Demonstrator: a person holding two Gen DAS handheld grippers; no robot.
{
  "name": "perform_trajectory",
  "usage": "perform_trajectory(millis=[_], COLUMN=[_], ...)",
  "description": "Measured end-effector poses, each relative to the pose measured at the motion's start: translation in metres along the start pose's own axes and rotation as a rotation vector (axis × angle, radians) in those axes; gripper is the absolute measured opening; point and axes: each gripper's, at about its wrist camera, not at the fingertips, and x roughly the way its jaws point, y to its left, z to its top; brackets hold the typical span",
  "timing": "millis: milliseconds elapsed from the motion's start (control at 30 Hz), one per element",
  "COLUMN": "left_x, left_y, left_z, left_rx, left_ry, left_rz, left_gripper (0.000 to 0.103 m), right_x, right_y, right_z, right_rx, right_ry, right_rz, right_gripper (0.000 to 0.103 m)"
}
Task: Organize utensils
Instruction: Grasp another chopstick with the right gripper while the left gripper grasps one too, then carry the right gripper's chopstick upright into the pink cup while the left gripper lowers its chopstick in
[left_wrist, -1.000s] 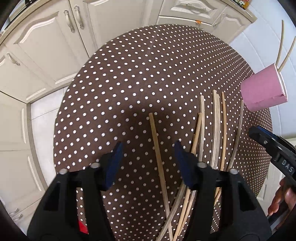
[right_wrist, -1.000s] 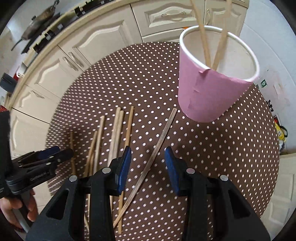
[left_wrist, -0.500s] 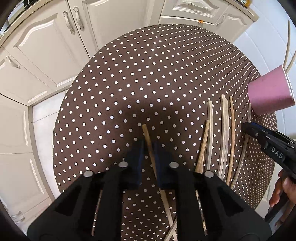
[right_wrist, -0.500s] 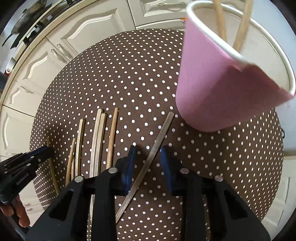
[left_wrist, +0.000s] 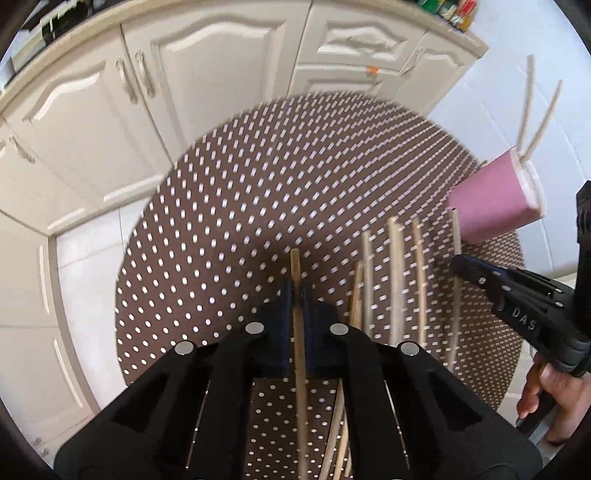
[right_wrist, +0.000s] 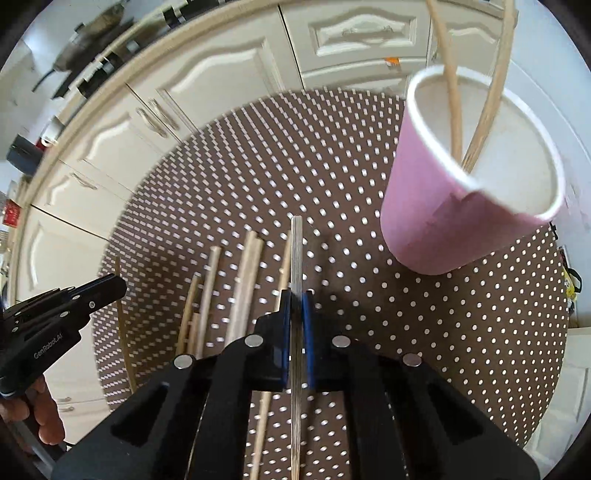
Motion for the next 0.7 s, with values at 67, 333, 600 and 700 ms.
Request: perform_trajectory(millis=[67, 333, 600, 700], left_x=[-0.015, -0.085, -0.152, -0.169], left_y=[-0.007, -0.025, -0.048, -0.054], left_z=[-0.001, -0.002, -0.005, -0.005], left_rx=[0.012, 0.066, 0.139, 0.138], left_ry=[-0.031, -0.172, -0.305, -0.338], left_rz=[-0.004, -0.063, -0.108, -0.146], left_gripper=[0.005, 0.005, 0.005, 0.005], right_x=[-0.015, -0.078, -0.141, -0.159], right_y=[0.004, 0.017, 0.031, 0.034], right_z=[-0.001, -0.007, -0.022, -0.028], right_rx=[0.004, 0.01, 0.006, 0.01], right_ry=[-0.034, -0.178, -0.328, -0.365], right_rz=[0.019, 0.076, 0.103, 0.11], right_gripper=[0.005, 0.005, 0.005, 0.005])
